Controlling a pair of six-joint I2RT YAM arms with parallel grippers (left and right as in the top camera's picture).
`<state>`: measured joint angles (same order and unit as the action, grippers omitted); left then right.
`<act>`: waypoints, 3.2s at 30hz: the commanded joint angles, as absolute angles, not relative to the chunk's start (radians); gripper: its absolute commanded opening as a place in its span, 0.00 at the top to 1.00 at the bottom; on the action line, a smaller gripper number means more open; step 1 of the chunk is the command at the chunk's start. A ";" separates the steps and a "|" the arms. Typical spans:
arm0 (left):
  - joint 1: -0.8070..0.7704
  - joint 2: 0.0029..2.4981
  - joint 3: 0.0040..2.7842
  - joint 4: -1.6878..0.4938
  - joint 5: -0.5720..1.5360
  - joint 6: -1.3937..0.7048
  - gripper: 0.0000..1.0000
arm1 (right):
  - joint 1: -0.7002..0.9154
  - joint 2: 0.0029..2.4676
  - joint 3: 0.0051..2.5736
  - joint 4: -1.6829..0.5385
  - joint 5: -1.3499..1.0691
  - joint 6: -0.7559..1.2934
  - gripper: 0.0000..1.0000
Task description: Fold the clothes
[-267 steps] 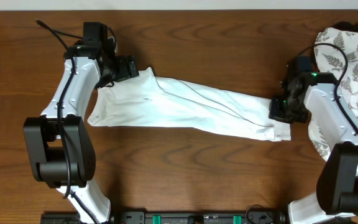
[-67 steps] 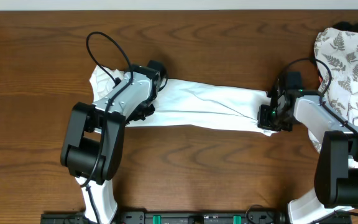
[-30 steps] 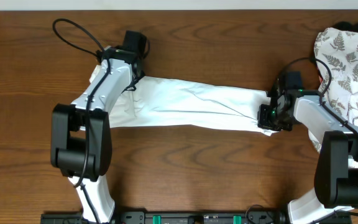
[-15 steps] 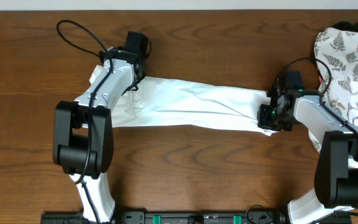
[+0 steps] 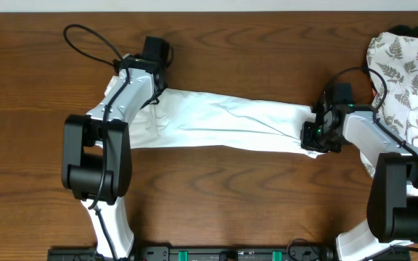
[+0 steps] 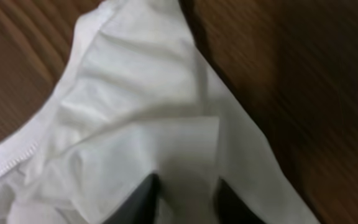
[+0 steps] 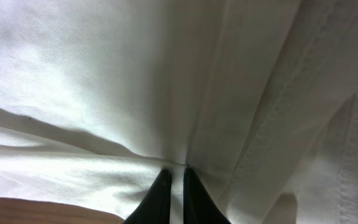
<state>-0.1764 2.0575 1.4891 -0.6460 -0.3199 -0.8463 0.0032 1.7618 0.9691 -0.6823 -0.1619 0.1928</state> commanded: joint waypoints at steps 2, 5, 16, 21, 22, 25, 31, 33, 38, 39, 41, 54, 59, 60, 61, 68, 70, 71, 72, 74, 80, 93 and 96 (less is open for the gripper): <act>-0.153 2.069 1.492 -0.653 -0.330 -0.847 0.87 | 0.007 1.779 0.953 -0.663 -0.139 0.189 0.92; -0.147 2.067 1.493 -0.673 -0.330 -0.847 0.94 | 0.008 1.779 0.953 -0.661 -0.139 0.189 0.92; -0.145 2.023 1.493 -0.874 -0.330 -0.847 0.94 | 0.008 1.779 0.953 -0.664 -0.139 0.189 0.92; -0.134 2.018 1.493 -0.955 -0.330 -0.848 0.94 | 0.008 1.779 0.953 -0.663 -0.139 0.189 0.92; -0.129 2.017 1.493 -0.969 -0.330 -0.848 0.94 | 0.008 1.779 0.953 -0.663 -0.139 0.189 0.92; -0.115 2.012 1.493 -1.009 -0.330 -0.848 0.94 | 0.008 1.779 0.953 -0.662 -0.139 0.189 0.92; -0.100 2.012 1.493 -1.063 -0.331 -0.848 0.94 | 0.008 1.779 0.953 -0.661 -0.139 0.189 0.92; -0.097 2.012 1.493 -1.077 -0.331 -0.848 0.94 | 0.008 1.779 0.953 -0.661 -0.139 0.189 0.92; -0.083 2.012 1.489 -1.096 -0.331 -0.848 0.94 | 0.008 1.779 0.953 -0.661 -0.139 0.189 0.92; -0.080 2.012 1.487 -1.097 -0.331 -0.848 0.94 | 0.008 1.779 0.953 -0.661 -0.139 0.189 0.92; -0.071 2.012 1.479 -1.099 -0.331 -0.848 0.92 | 0.008 1.779 0.953 -0.661 -0.139 0.189 0.92; 0.020 1.978 1.481 -1.134 -0.331 -0.825 0.64 | 0.008 1.779 0.953 -0.654 -0.139 0.188 0.90; 0.039 1.869 1.495 -1.137 -0.329 -0.825 0.65 | 0.007 1.779 0.953 -0.653 -0.139 0.189 0.89; 0.036 1.849 1.495 -1.137 -0.323 -0.824 0.77 | 0.007 1.779 0.953 -0.653 -0.139 0.189 0.89; 0.031 1.832 1.495 -1.136 -0.319 -0.824 0.90 | 0.008 1.779 0.953 -0.649 -0.139 0.189 0.89; -0.025 1.794 1.494 -1.019 -0.144 -0.599 0.94 | 0.008 1.779 0.953 -0.639 -0.139 0.189 0.89; -0.041 1.798 1.486 -0.997 -0.113 -0.548 0.94 | 0.008 1.779 0.953 -0.639 -0.139 0.189 0.92; -0.048 1.800 1.480 -0.988 -0.112 -0.533 0.94 | 0.008 1.779 0.953 -0.639 -0.139 0.189 0.94; -0.054 1.800 1.472 -0.982 -0.112 -0.522 0.94 | 0.008 1.779 0.953 -0.639 -0.139 0.189 0.95; -0.064 1.800 1.452 -0.973 -0.112 -0.512 0.94 | 0.008 1.779 0.953 -0.638 -0.139 0.188 0.95; -0.067 1.800 1.367 -0.896 0.060 -0.438 0.94 | 0.008 1.779 0.953 -0.612 -0.139 0.185 0.95; -0.067 1.801 1.206 -0.802 0.071 -0.454 0.94 | 0.008 1.779 0.953 -0.611 -0.139 0.185 0.95; -0.067 1.801 1.151 -0.775 0.070 -0.469 0.94 | 0.008 1.779 0.953 -0.609 -0.139 0.185 0.95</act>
<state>-0.0677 1.7916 1.1938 -0.7876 0.0669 -0.4664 0.0032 1.7626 0.9657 -0.6083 -0.1566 0.1928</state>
